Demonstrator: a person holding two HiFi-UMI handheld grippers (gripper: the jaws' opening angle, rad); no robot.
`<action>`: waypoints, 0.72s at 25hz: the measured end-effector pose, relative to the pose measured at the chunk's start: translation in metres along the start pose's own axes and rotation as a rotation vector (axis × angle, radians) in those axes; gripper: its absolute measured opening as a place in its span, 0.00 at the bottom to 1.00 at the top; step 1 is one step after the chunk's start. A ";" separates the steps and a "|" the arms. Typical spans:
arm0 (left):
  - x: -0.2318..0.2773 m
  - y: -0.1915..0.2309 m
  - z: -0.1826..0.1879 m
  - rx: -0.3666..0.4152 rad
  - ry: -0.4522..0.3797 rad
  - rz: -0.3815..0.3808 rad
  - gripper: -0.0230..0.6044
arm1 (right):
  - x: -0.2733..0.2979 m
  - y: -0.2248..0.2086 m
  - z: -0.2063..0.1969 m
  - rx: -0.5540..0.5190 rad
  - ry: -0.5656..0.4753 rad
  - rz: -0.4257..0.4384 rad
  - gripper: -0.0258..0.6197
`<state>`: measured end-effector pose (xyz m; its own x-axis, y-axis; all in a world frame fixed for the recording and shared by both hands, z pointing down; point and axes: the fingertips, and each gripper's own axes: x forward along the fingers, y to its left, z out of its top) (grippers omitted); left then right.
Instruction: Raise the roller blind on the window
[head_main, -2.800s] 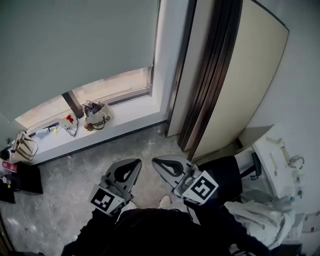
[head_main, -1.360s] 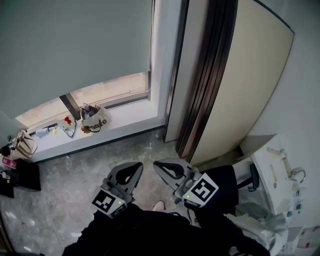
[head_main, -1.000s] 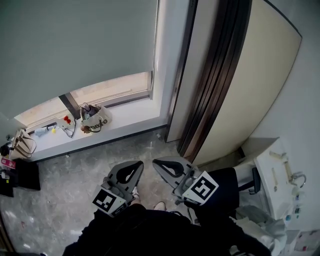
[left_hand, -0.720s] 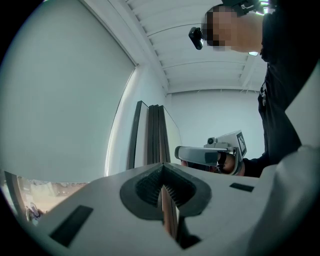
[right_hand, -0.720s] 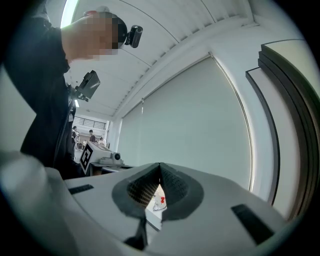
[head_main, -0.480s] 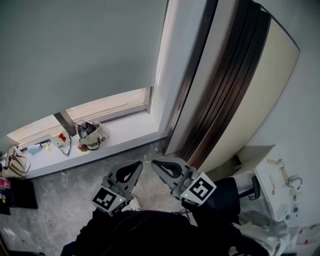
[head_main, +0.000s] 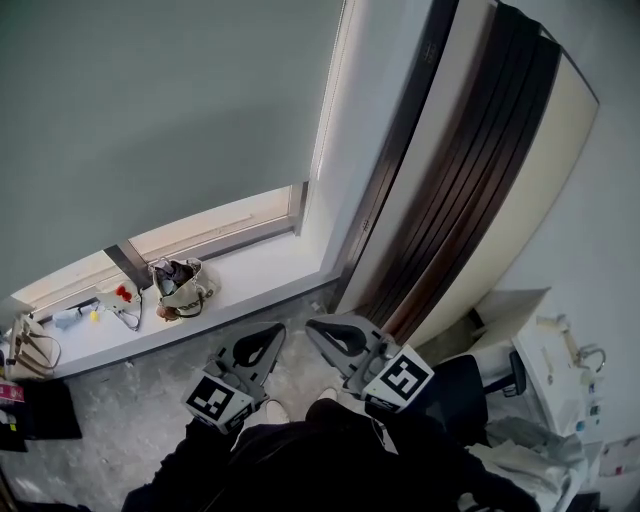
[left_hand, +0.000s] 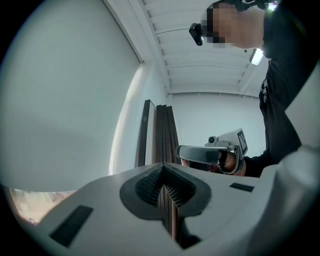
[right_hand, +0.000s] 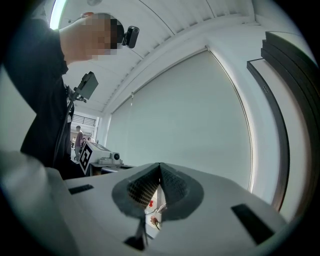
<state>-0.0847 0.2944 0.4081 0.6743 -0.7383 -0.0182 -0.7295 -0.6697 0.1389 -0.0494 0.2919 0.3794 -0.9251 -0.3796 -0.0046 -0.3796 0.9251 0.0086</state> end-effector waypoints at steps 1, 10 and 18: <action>0.002 0.006 0.000 0.000 0.000 0.000 0.05 | 0.004 -0.004 0.000 0.003 0.002 -0.001 0.05; 0.054 0.050 -0.002 0.009 0.015 0.029 0.05 | 0.023 -0.072 -0.008 0.004 -0.028 0.014 0.04; 0.138 0.110 0.013 0.024 0.002 0.054 0.05 | 0.055 -0.173 -0.004 -0.001 -0.042 0.046 0.05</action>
<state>-0.0731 0.1174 0.4082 0.6341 -0.7732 -0.0089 -0.7674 -0.6306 0.1155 -0.0345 0.1108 0.3821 -0.9407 -0.3362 -0.0458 -0.3370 0.9414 0.0108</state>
